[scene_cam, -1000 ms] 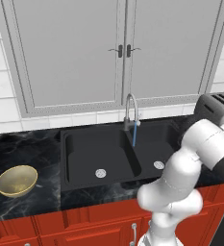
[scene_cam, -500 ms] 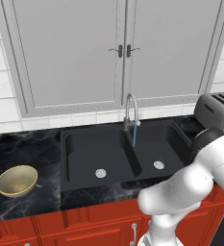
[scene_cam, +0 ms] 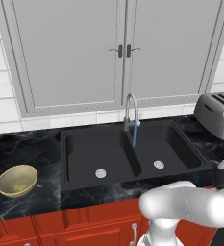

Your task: Rinse each bowl for a few seconds and place them down in the sink or on the counter.

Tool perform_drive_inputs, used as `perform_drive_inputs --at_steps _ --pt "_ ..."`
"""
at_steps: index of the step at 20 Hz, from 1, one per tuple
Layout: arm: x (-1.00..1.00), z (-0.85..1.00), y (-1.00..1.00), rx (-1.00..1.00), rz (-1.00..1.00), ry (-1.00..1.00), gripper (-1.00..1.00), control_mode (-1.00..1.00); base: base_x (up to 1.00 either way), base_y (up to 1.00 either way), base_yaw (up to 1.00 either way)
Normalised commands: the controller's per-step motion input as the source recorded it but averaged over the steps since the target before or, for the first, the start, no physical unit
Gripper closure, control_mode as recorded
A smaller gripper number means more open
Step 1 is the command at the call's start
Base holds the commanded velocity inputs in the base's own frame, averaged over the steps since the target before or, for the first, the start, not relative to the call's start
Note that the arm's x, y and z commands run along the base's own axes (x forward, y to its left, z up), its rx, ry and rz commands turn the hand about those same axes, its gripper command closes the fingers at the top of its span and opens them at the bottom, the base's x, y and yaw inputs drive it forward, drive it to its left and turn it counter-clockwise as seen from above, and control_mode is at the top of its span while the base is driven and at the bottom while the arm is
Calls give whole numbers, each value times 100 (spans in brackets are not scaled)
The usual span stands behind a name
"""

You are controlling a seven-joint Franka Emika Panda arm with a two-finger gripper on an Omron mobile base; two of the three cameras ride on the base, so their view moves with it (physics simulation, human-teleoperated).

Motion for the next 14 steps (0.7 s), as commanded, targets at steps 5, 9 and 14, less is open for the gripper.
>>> perform_drive_inputs --at_steps 5,9,14 --pt "6 2 50 0 21 5 100 -100 0 0 0" --pt "15 0 47 0 22 6 100 -100 0 0 0" --pt "16 0 42 -2 20 0 100 -100 0 0 0"
